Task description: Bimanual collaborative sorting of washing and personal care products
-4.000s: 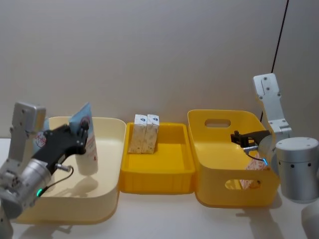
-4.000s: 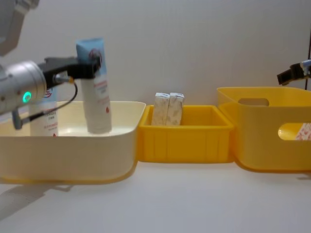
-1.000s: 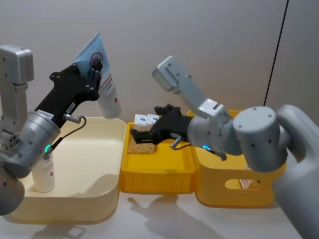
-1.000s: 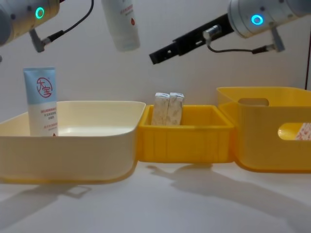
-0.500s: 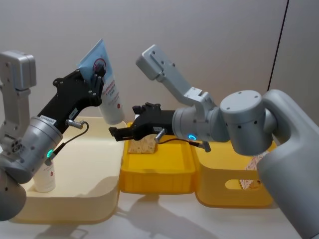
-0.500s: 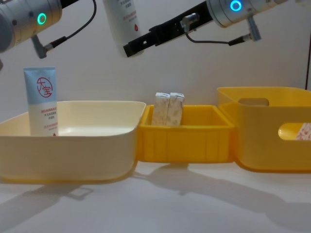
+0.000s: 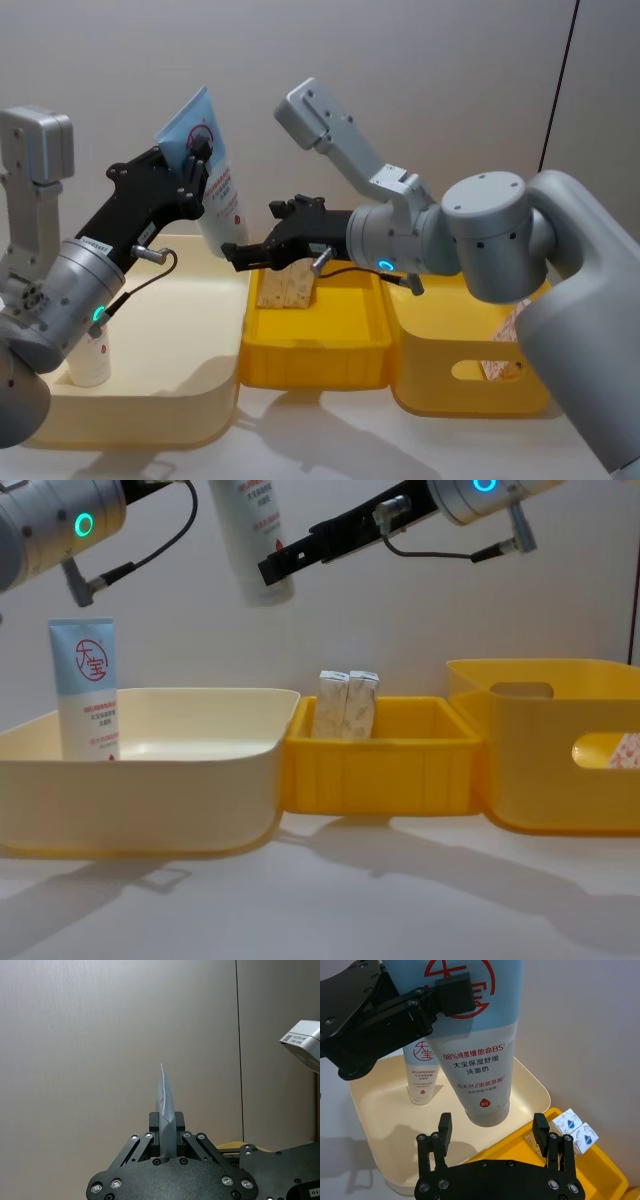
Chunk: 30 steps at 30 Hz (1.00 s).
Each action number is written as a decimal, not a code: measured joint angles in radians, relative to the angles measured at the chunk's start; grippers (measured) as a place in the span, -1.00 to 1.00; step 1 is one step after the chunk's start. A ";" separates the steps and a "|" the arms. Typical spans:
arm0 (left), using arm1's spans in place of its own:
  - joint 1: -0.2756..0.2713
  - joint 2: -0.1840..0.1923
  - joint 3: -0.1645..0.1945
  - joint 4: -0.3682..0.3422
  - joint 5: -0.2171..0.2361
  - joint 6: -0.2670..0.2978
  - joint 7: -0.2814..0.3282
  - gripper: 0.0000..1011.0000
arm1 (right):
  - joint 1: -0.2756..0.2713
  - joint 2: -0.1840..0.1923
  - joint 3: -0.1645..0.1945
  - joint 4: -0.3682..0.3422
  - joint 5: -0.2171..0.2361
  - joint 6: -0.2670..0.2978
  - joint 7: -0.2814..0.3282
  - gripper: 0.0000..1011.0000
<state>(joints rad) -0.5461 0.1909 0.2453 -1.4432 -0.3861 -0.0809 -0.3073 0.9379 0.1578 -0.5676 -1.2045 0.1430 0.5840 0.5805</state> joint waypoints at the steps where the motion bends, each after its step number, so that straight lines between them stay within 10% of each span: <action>1: 0.000 0.000 0.000 0.000 0.000 0.000 0.000 -0.69 | 0.002 0.000 -0.001 0.001 0.000 -0.001 0.001 0.98; 30: -0.020 -0.003 0.009 0.018 0.004 0.000 -0.004 -0.69 | 0.077 -0.066 -0.040 0.131 -0.006 -0.102 -0.033 0.98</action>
<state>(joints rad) -0.5663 0.1874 0.2546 -1.4250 -0.3822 -0.0810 -0.3116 1.0145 0.0915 -0.6075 -1.0739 0.1367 0.4823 0.5471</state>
